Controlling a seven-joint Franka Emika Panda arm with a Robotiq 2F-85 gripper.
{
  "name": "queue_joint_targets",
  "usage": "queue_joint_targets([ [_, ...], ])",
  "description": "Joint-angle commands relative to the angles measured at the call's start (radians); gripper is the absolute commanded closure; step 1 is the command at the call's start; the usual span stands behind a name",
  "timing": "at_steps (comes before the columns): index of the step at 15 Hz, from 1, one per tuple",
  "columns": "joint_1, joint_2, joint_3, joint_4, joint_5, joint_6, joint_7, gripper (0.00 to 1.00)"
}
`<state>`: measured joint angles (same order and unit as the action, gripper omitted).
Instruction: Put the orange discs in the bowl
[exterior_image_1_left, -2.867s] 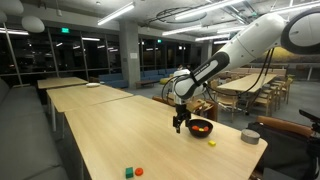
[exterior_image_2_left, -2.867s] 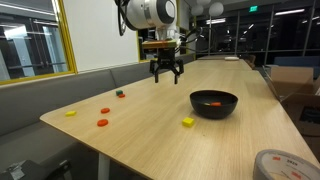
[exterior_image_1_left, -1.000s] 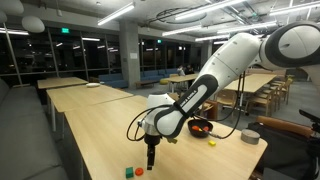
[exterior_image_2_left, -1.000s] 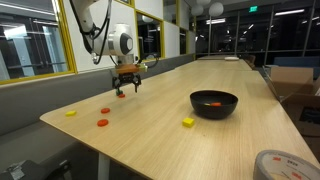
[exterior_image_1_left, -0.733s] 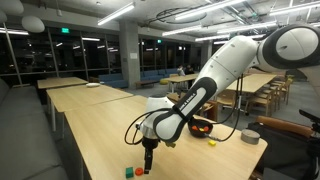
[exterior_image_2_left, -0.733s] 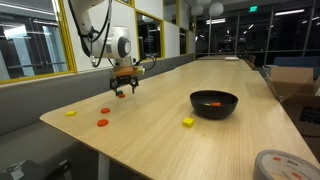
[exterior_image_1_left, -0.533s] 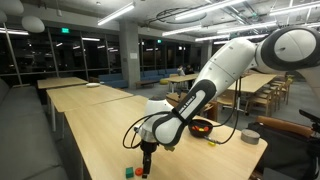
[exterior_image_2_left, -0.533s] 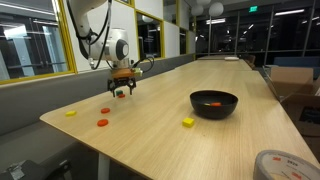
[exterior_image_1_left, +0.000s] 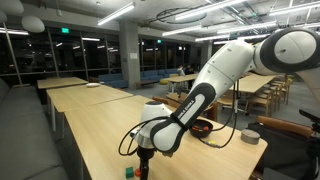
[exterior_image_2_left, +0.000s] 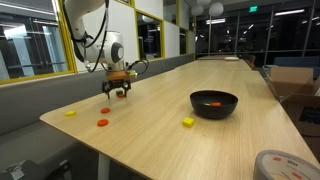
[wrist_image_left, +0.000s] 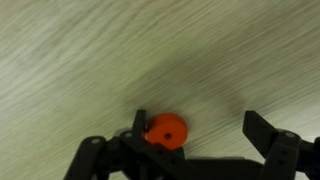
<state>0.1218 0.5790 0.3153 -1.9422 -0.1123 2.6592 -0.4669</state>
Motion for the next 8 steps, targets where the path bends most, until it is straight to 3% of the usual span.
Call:
queue_joint_targets([
  [1, 0.016, 0.004, -0.005, 0.024, -0.015, 0.012, -0.006, 0.0],
  [8, 0.033, 0.007, -0.021, 0.049, -0.042, -0.004, -0.001, 0.0],
])
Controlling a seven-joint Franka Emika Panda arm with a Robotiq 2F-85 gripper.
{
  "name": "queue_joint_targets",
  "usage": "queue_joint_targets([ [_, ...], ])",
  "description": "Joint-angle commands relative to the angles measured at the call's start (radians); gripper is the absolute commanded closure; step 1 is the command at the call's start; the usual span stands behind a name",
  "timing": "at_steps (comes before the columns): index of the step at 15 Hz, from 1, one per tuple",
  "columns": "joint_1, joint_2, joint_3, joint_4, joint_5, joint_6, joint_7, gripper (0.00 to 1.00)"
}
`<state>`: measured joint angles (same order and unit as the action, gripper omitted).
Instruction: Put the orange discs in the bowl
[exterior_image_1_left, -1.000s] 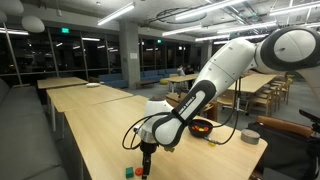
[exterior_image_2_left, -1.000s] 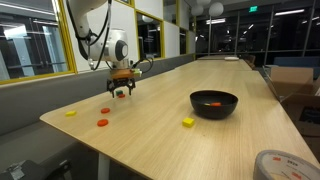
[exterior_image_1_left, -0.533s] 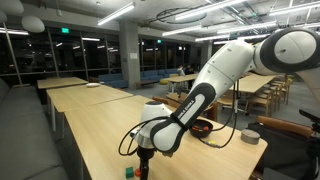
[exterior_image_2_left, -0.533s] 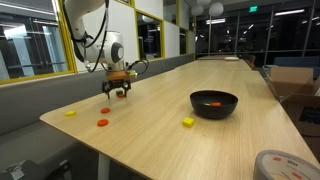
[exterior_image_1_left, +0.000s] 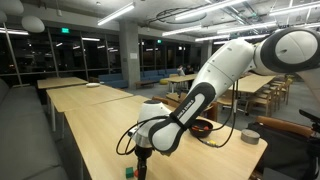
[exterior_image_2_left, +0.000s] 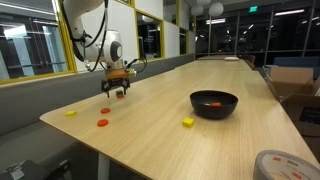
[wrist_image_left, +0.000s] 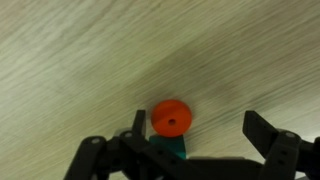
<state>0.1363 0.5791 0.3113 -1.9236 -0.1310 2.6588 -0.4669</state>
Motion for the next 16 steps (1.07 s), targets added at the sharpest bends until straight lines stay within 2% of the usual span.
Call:
queue_joint_targets([
  [1, 0.019, 0.008, -0.018, 0.033, -0.028, -0.004, 0.0, 0.0],
  [13, 0.024, 0.025, -0.021, 0.051, -0.052, -0.019, -0.003, 0.0],
  [14, 0.027, 0.025, -0.024, 0.052, -0.058, -0.016, -0.002, 0.04],
  [15, 0.029, 0.025, -0.027, 0.053, -0.066, -0.015, -0.001, 0.26],
  [16, 0.034, 0.024, -0.032, 0.053, -0.074, -0.012, 0.003, 0.29],
])
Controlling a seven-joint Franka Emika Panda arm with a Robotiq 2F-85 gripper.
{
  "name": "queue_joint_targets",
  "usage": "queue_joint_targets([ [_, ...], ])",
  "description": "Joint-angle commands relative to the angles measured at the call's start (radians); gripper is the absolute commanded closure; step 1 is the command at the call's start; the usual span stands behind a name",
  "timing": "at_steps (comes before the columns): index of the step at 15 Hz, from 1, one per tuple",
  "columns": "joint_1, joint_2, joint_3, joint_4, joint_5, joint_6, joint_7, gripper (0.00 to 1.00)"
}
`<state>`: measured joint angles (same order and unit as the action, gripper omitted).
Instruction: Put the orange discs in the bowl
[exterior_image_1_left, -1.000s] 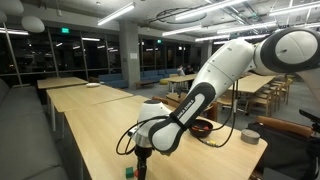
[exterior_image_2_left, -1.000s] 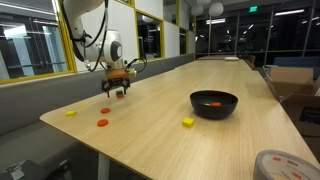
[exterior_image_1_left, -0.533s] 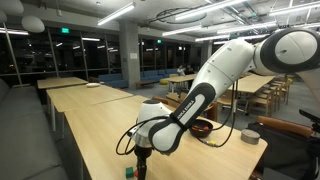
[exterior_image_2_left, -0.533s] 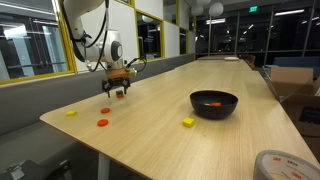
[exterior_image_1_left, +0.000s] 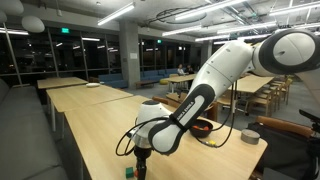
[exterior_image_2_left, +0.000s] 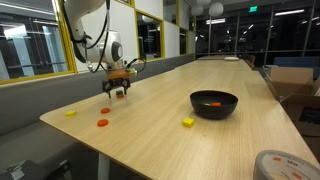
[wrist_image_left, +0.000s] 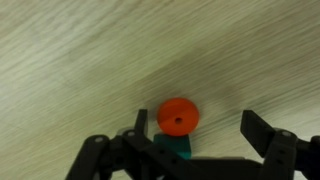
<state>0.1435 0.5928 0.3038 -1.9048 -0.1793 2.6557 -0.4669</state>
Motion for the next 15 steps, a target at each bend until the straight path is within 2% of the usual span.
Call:
queue_joint_targets([
  [1, 0.029, 0.009, -0.028, 0.035, -0.032, -0.006, 0.004, 0.31],
  [3, 0.032, 0.009, -0.031, 0.037, -0.038, -0.007, 0.005, 0.49],
  [8, 0.041, 0.001, -0.046, 0.047, -0.051, -0.017, 0.012, 0.84],
  [9, 0.04, -0.002, -0.052, 0.047, -0.055, -0.016, 0.013, 0.79],
  [15, -0.011, -0.068, -0.106, 0.039, -0.045, -0.048, 0.018, 0.79],
])
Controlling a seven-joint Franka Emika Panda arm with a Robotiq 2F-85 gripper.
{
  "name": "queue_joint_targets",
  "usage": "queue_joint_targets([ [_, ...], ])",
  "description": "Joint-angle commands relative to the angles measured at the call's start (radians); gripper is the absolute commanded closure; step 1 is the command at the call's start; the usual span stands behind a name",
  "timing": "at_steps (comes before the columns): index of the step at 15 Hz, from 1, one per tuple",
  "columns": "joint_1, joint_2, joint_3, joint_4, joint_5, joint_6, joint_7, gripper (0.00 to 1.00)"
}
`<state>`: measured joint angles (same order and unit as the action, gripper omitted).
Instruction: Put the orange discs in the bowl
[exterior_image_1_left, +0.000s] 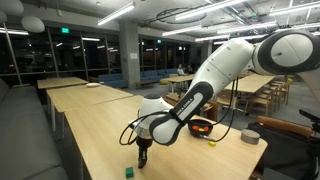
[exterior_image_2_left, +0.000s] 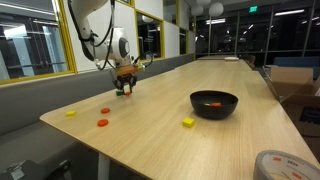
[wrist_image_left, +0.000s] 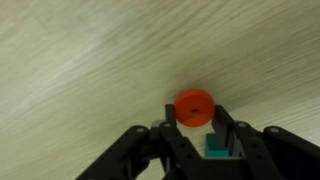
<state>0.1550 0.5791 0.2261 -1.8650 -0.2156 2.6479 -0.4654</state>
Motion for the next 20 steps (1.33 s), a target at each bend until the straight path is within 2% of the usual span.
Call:
queue_joint_targets([
  [1, -0.031, -0.072, -0.045, -0.004, -0.01, -0.05, 0.02, 0.79],
  [6, -0.108, -0.169, -0.134, -0.03, -0.008, -0.087, 0.035, 0.79],
  [10, -0.202, -0.219, -0.188, -0.043, 0.023, -0.089, 0.031, 0.79],
  [16, -0.321, -0.242, -0.259, -0.099, 0.08, -0.073, 0.058, 0.79],
  [20, -0.377, -0.247, -0.291, -0.142, 0.128, -0.065, 0.082, 0.79],
])
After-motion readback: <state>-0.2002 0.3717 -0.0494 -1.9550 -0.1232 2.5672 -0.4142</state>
